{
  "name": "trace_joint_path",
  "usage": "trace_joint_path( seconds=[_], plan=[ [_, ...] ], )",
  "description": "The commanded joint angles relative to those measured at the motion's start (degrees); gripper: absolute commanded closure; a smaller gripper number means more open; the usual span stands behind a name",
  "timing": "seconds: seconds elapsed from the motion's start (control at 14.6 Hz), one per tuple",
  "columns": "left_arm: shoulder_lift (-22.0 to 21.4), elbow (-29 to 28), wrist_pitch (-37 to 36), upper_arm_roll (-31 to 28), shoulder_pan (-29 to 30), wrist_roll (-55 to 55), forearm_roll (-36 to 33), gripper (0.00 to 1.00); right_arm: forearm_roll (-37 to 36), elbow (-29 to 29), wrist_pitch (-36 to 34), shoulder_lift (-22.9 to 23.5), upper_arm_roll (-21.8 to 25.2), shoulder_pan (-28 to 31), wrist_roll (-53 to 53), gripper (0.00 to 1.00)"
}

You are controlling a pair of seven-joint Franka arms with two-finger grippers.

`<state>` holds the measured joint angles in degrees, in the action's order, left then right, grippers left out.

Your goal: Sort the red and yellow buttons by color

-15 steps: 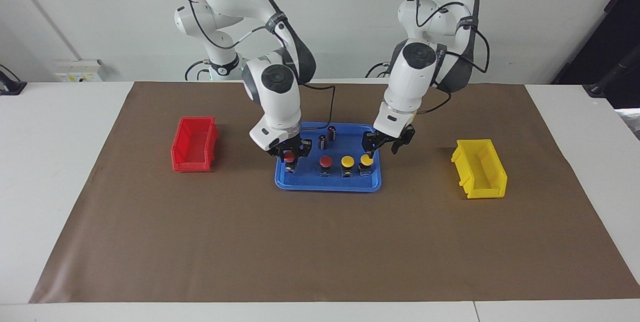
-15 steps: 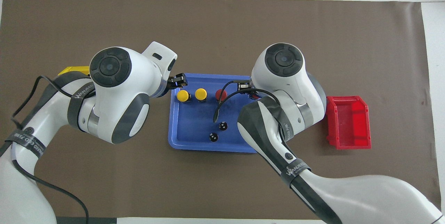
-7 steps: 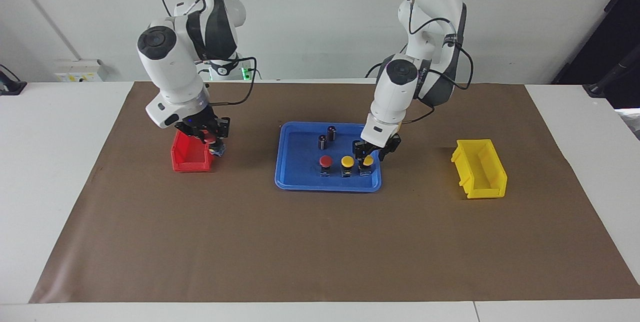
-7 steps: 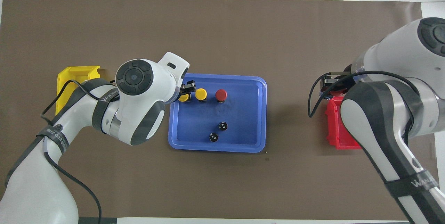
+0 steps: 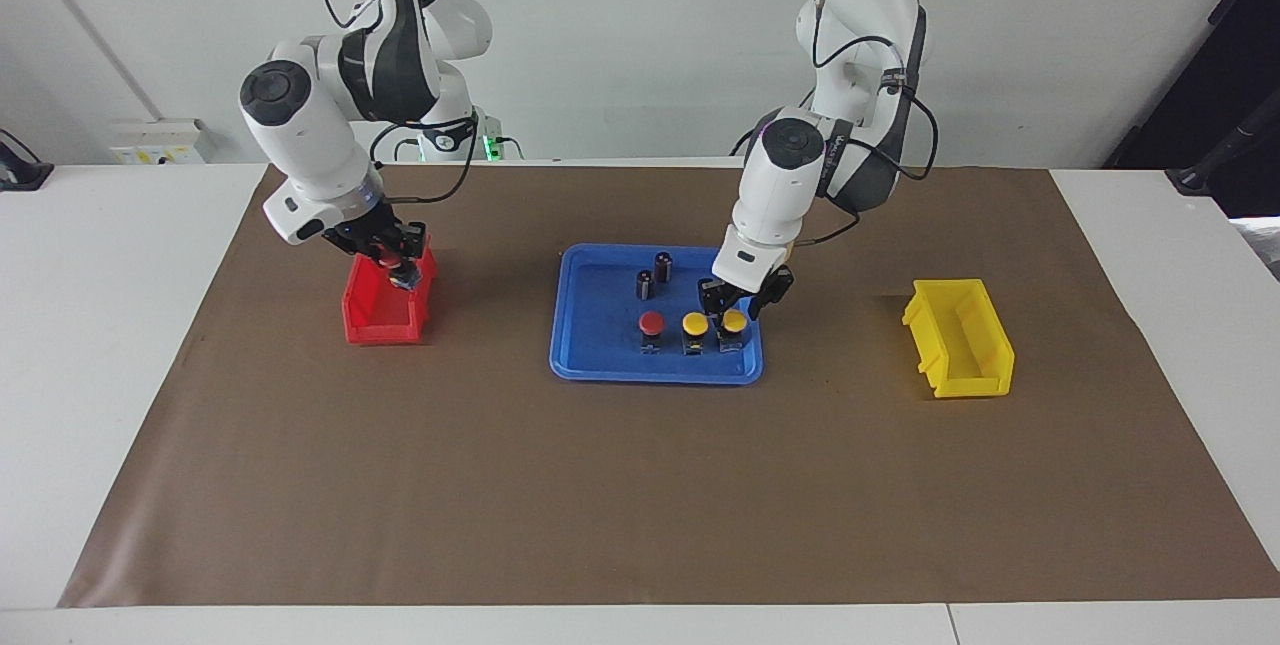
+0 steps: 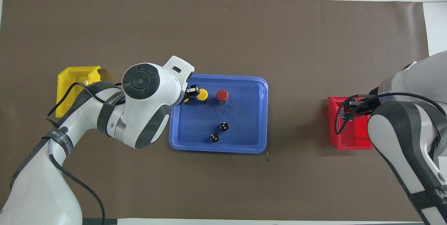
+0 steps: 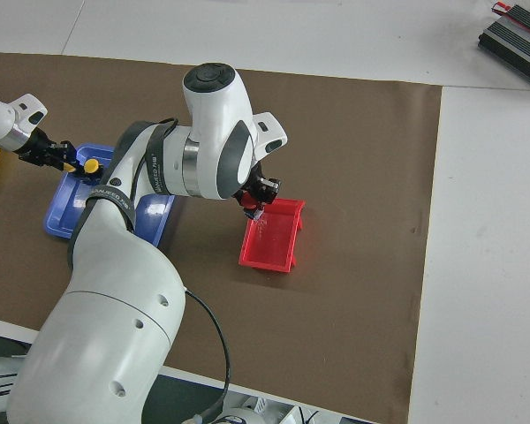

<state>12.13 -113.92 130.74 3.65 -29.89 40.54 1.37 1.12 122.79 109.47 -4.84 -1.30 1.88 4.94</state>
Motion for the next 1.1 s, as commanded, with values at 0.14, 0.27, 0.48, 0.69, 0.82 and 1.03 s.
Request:
trace_joint_path(
  seconds=[0.14, 0.27, 0.48, 0.69, 0.82, 1.03],
  plan=[
    [-1.0, -1.3, 0.6, -1.0, -0.7, 0.9, -0.2, 0.91, 0.5, 8.8, 5.9, -4.7, -0.7, 3.7, -5.9, 0.77],
    [-1.8, 2.6, -6.2, -1.2, 0.1, 0.5, -0.1, 0.94, 0.5, 12.0, 9.1, -5.7, -0.6, 4.8, -8.8, 0.77],
    [-6.9, 8.2, -19.2, -1.4, 3.3, -2.6, -0.1, 0.94, 0.5, 15.0, 12.1, -6.2, -0.7, 5.2, -8.8, 0.77],
    [-10.8, 12.4, -26.9, -1.5, 11.4, -11.6, 0.8, 0.95, 0.5, 16.9, 14.5, -6.1, -0.7, 4.6, -8.7, 0.77],
    [-11.9, 14.5, -31.7, -1.6, 17.5, -19.8, 0.7, 0.95, 0.5, 18.1, 16.2, -5.7, -0.8, 4.5, -8.8, 0.77],
    [-11.7, 14.5, -30.1, -1.8, 26.5, -31.7, 0.4, 0.98, 0.5, 20.4, 19.5, -5.9, -0.8, 3.4, -8.9, 0.77]
  ],
)
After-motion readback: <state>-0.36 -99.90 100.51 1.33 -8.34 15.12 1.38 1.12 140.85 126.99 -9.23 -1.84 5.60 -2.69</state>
